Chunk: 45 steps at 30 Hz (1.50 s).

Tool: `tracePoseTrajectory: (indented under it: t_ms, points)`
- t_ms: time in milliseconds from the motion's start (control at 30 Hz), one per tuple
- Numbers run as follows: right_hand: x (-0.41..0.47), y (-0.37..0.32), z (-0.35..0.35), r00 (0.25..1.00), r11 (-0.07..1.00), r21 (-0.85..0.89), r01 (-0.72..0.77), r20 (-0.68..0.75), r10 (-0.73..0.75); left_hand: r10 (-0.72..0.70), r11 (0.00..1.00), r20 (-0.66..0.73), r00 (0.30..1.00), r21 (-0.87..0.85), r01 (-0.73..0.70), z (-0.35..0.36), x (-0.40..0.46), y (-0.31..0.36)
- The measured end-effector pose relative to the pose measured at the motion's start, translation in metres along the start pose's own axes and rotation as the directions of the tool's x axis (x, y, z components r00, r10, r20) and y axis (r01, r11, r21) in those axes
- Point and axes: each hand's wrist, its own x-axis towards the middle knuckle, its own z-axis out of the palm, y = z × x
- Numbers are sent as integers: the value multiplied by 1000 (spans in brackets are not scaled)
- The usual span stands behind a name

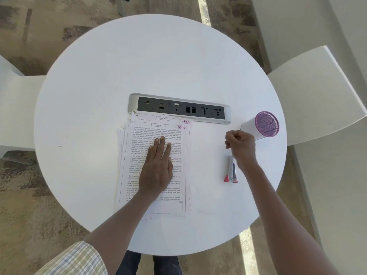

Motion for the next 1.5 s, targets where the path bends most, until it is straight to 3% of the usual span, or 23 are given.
tracePoseTrajectory:
  t_ms: [400, 667, 1033, 1267, 1400, 1500]
  points:
    - [43, -22, -64, 930, 978, -206, -25, -363, -53, 3, 1000, -3, 1000, -1, -3, 0, -1, -2]
    - [53, -22, -71, 903, 933, -356, -60, -418, -101, 8, 1000, -10, 1000, -12, -8, 0, -1, -2]
    - [43, -19, -62, 882, 935, -351, -41, -453, -131, 5, 1000, 6, 1000, -23, -5, 0, -1, -2]
    - [16, -11, -29, 914, 961, -275, 27, -382, -135, 8, 1000, 40, 999, -29, -7, -3, 0, -2]
    - [-13, -3, -3, 963, 972, -228, 53, -247, -110, 8, 999, 98, 995, -39, -4, -9, 2, -1]
    - [-38, 6, 23, 982, 949, -298, 99, -124, -142, 29, 998, 149, 988, -54, -21, -19, 5, -4]
